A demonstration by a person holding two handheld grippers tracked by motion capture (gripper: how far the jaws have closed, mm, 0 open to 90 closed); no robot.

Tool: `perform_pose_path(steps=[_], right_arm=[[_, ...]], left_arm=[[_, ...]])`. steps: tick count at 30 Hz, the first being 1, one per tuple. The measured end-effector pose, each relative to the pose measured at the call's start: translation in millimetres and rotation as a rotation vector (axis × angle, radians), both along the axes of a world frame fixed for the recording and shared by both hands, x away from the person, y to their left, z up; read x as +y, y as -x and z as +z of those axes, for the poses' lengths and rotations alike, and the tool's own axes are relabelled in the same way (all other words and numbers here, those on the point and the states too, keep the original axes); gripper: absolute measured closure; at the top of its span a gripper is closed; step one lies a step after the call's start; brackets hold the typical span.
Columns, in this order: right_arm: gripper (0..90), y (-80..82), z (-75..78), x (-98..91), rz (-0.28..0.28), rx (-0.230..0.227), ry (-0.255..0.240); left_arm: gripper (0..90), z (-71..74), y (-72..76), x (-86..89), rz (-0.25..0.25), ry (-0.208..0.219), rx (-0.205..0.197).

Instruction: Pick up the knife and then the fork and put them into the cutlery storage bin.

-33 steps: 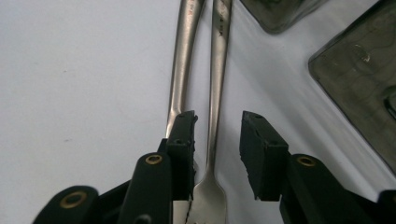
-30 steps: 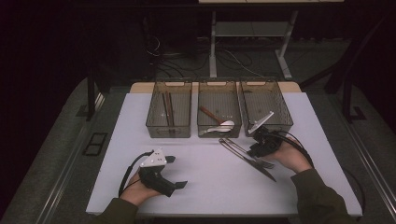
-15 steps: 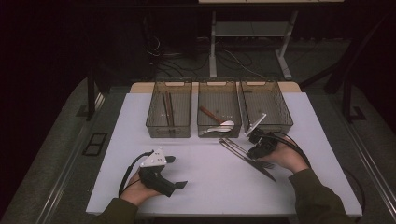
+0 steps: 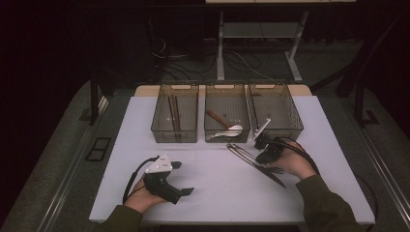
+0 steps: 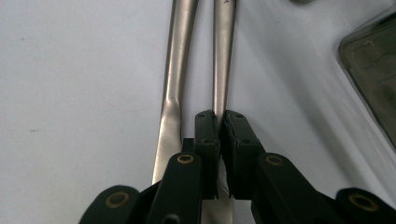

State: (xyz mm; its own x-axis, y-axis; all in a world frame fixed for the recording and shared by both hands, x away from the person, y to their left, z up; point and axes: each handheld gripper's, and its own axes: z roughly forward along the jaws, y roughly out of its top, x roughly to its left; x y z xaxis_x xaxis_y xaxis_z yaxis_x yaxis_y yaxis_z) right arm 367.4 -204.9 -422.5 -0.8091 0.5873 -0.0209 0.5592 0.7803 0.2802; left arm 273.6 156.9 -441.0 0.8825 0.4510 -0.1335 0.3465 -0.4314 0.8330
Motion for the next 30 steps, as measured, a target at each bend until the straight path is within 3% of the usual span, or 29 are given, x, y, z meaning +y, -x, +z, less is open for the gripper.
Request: perform_pose_path(steps=[10, 30], right_arm=[[84.6, -0.4, 3.2, -18.1, -0.021, 0.023, -0.089], [84.5, 9.7, 30.5, -48.1, -0.048, -0.062, -0.226]], left_arm=[[0.0, 0.2, -0.3, 0.2, -0.002, -0.003, 0.002], [0.0, 0.5, -0.2, 0.6, 0.000, 0.003, -0.003]])
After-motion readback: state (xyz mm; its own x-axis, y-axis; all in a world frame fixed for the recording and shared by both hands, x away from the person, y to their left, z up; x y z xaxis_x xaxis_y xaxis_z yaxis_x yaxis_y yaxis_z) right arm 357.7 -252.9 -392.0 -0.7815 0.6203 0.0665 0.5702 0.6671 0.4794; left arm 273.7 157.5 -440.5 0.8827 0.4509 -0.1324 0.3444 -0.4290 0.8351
